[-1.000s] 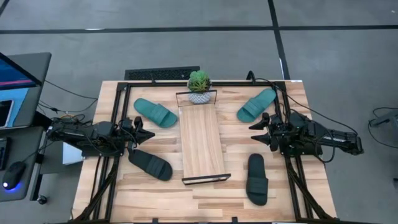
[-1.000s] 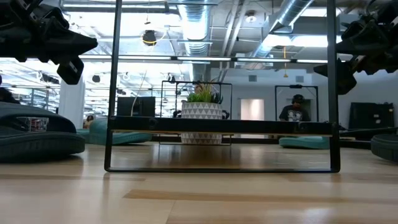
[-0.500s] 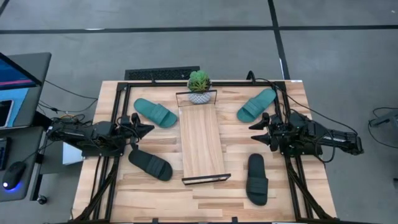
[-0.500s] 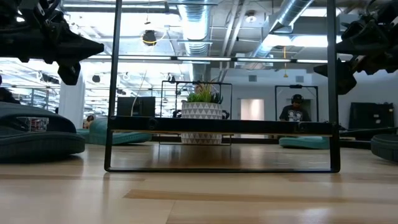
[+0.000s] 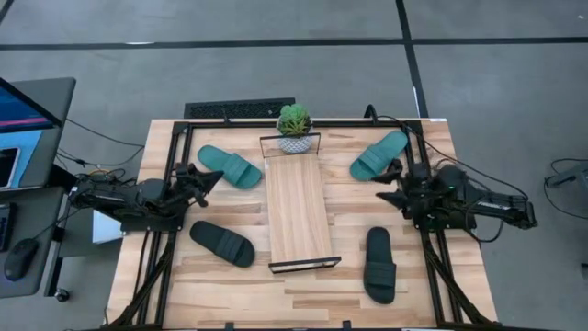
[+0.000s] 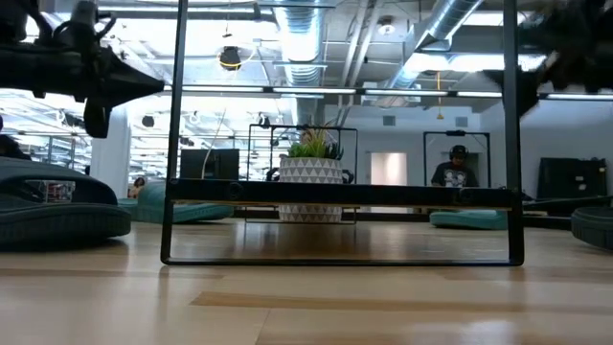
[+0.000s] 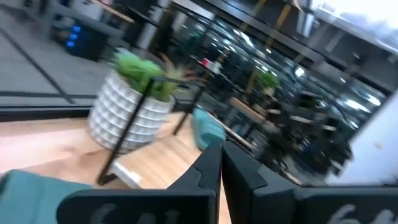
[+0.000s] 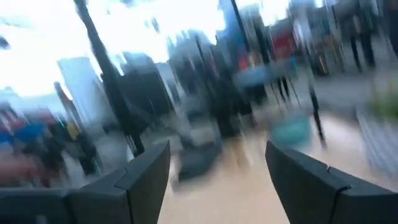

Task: Pick and place slides into the shelf
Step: Put the left blue slides on the shelf

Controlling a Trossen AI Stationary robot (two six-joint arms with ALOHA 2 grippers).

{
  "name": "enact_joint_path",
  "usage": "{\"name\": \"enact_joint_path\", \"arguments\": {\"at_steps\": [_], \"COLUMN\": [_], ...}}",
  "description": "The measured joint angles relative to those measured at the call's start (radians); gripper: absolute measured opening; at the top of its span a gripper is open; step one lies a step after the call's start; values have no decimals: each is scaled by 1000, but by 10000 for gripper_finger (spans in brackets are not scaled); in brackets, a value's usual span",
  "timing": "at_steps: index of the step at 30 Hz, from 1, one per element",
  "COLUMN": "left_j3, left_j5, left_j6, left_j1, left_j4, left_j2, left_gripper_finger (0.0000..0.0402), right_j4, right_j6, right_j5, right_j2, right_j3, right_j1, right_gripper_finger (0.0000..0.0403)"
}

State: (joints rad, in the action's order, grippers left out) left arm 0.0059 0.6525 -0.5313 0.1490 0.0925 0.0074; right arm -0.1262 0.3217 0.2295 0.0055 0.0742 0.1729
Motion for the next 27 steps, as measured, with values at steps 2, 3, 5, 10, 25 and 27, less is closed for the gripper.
{"name": "enact_joint_path", "arguments": {"at_steps": [2, 3, 5, 10, 25, 27], "left_j3": [0, 0, 0, 0, 51, 78], "left_j5": [38, 54, 80, 94, 125, 137], "left_j6": [-3, -3, -3, -6, 18, 66], "left_j1": [0, 0, 0, 0, -22, -44], "left_j4": [0, 0, -1, -2, -66, -58], "left_j2": [0, 0, 0, 0, -1, -1], "left_gripper_finger": [0, 0, 0, 0, 0, 0], "right_j4": [-179, -266, -451, -846, -703, -667], "right_j6": [39, 57, 71, 71, -33, -33], "right_j5": [0, 0, 0, 2, -242, -297], "right_j2": [0, 0, 0, -1, 0, 0], "right_j3": [1, 1, 2, 3, 4, 4], "right_j1": [0, 0, 0, -2, 0, 0], "right_gripper_finger": [256, 256, 256, 256, 256, 256]}}
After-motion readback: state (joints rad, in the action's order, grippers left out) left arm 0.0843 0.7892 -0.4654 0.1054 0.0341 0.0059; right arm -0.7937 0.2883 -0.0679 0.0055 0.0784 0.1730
